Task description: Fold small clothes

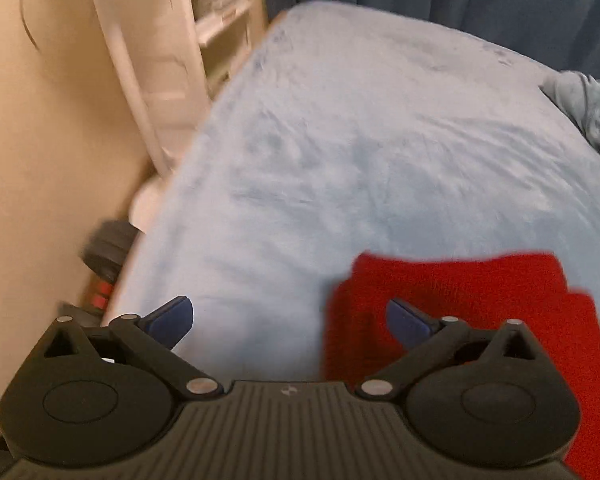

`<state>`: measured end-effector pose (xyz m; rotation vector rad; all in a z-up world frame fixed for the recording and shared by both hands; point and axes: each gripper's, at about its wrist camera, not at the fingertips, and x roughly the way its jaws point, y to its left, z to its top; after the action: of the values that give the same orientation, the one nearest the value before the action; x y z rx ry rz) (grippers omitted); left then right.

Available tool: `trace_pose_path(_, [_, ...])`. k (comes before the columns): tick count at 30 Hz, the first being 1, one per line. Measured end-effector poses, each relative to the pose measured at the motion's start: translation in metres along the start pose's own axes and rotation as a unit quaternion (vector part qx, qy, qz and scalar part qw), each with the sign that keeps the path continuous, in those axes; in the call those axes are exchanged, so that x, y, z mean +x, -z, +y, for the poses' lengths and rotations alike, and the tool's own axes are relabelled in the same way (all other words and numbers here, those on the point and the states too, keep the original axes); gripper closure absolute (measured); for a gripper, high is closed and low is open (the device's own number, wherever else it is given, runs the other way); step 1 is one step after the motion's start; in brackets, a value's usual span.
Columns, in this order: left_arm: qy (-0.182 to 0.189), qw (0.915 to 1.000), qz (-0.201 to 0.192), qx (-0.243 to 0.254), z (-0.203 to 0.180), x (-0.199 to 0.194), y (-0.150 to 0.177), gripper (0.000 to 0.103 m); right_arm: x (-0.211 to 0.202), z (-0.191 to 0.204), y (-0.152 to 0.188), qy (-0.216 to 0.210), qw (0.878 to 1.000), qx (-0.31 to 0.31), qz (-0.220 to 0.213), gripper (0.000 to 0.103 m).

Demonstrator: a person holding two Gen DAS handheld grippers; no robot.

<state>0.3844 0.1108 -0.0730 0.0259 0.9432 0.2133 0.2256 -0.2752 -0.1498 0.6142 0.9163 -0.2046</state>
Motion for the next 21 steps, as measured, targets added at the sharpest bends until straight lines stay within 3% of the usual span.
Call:
trace_pose_path(4, [-0.031,0.9968,-0.059,0.045,-0.001,-0.080,0.049,0.000,-0.055,0.024,0.009,0.009,0.988,-0.143,-0.053,0.031])
trace_pose_path(6, [-0.037,0.9952,-0.075,0.050,-0.010,-0.123,0.082,0.000,-0.089,0.038,0.027,0.000,0.972,-0.222,-0.073,0.018])
trace_pose_path(9, [-0.015,0.9959,-0.073,0.051,-0.021,-0.179,0.131,0.000,-0.135,0.057,0.060,0.015,0.949,-0.291,-0.123,0.009])
trace_pose_path(11, [0.003,0.9962,-0.079,0.035,-0.026,-0.207,0.164,0.000,-0.159,0.062,0.078,0.004,0.943,-0.303,-0.138,0.008])
trace_pose_path(15, [0.021,0.9975,-0.067,0.008,-0.034,-0.235,0.215,0.000,-0.182,0.065,0.098,-0.016,0.947,-0.298,-0.122,0.008])
trace_pose_path(18, [0.040,0.9979,-0.049,0.017,-0.033,-0.248,0.241,0.000,-0.193,0.071,0.111,-0.015,0.946,-0.305,-0.110,0.008])
trace_pose_path(21, [0.033,0.9973,-0.065,0.011,-0.029,-0.263,0.255,0.000,-0.204,0.074,0.121,-0.011,0.940,-0.323,-0.111,0.008])
